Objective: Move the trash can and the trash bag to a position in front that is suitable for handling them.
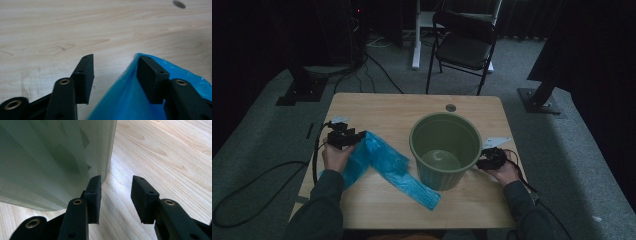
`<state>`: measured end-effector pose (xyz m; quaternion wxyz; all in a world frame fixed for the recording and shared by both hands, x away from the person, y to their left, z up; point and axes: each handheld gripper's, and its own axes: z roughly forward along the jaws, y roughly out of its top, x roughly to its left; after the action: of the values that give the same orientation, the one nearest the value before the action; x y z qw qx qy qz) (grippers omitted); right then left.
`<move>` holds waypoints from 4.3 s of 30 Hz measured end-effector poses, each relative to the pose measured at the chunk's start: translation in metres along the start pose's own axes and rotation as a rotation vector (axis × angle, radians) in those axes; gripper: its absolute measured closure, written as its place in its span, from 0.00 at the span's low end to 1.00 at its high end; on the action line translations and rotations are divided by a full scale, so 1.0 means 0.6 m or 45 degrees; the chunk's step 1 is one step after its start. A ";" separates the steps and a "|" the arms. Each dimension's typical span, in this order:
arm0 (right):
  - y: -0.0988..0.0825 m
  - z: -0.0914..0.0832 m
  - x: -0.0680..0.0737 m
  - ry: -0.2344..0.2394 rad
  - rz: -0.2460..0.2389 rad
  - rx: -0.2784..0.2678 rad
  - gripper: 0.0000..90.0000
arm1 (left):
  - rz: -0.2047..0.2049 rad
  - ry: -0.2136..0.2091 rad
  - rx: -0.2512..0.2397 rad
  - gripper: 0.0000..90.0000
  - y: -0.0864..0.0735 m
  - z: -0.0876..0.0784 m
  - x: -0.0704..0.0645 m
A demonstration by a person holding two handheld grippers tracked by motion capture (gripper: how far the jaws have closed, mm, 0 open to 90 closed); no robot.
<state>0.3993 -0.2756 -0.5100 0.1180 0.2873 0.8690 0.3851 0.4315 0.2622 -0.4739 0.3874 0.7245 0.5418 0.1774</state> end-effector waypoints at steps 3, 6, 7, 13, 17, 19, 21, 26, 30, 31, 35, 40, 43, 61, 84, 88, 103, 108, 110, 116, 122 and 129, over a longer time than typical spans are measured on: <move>0.000 0.002 0.001 0.003 0.003 0.008 0.67 | 0.008 0.004 0.026 0.49 0.001 0.008 0.001; 0.000 0.003 0.002 0.004 0.000 0.011 0.67 | -0.010 0.000 0.000 0.48 0.003 0.006 0.003; 0.000 0.003 0.002 0.005 0.000 0.012 0.67 | -0.013 0.006 -0.013 0.46 0.004 0.003 0.003; -0.001 0.005 0.003 0.006 -0.003 0.018 0.67 | -0.185 0.154 -0.076 0.59 0.003 -0.005 0.030; -0.001 0.005 0.003 0.004 -0.002 0.019 0.67 | -0.247 0.206 -0.094 0.67 -0.001 -0.008 0.049; -0.001 0.005 0.002 0.004 -0.002 0.019 0.67 | -0.256 0.227 -0.093 0.73 -0.002 -0.010 0.053; -0.001 0.006 0.003 0.004 0.001 0.024 0.67 | -0.310 0.272 -0.102 0.77 -0.006 -0.015 0.069; -0.001 0.005 0.003 0.005 0.000 0.024 0.67 | -0.378 0.312 -0.114 0.84 -0.012 -0.023 0.087; -0.001 0.005 0.003 0.006 0.001 0.024 0.67 | -0.455 0.382 -0.144 0.95 -0.021 -0.039 0.110; -0.001 0.005 0.003 0.006 0.001 0.024 0.67 | -0.492 0.412 -0.148 0.95 -0.025 -0.045 0.118; -0.001 0.006 0.004 0.009 0.001 0.026 0.67 | -0.561 0.438 -0.189 1.00 -0.036 -0.058 0.133; -0.001 0.006 0.004 0.009 0.001 0.026 0.67 | -0.434 0.306 -0.187 0.95 -0.029 -0.047 0.112; -0.002 0.005 0.003 0.009 -0.002 0.025 0.67 | -0.284 0.245 -0.173 0.89 -0.017 -0.035 0.080; -0.004 0.004 0.003 0.012 0.000 0.029 0.66 | 0.352 -0.257 0.113 0.49 -0.028 0.020 -0.101; -0.002 0.005 0.004 0.013 -0.003 0.031 0.66 | 0.442 -0.053 0.319 0.95 -0.038 0.125 -0.142; -0.002 0.004 0.003 0.011 0.001 0.030 0.66 | 0.335 -0.024 0.294 1.00 -0.013 0.155 -0.143; -0.006 -0.001 0.002 0.010 0.007 0.023 0.66 | 0.391 -0.196 0.211 0.67 0.009 0.142 -0.179; -0.005 0.000 0.003 0.011 0.006 0.024 0.66 | 0.511 -0.245 0.219 0.55 -0.014 0.105 -0.173; -0.006 0.000 0.003 0.011 0.005 0.023 0.66 | 0.530 -0.241 0.231 0.51 -0.024 0.097 -0.168; -0.004 0.003 0.004 0.015 0.005 0.032 0.66 | 0.533 -0.221 0.320 0.47 -0.048 0.110 -0.157; -0.005 0.003 0.003 0.016 0.006 0.032 0.66 | 0.516 -0.182 0.320 0.68 -0.039 0.133 -0.164; -0.005 0.001 0.003 0.013 0.006 0.028 0.66 | 0.406 -0.140 0.315 0.99 -0.001 0.178 -0.181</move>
<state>0.3968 -0.2755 -0.5125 0.1094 0.2886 0.8732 0.3771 0.4654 0.1228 -0.5244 0.2915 0.8517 0.4160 0.1286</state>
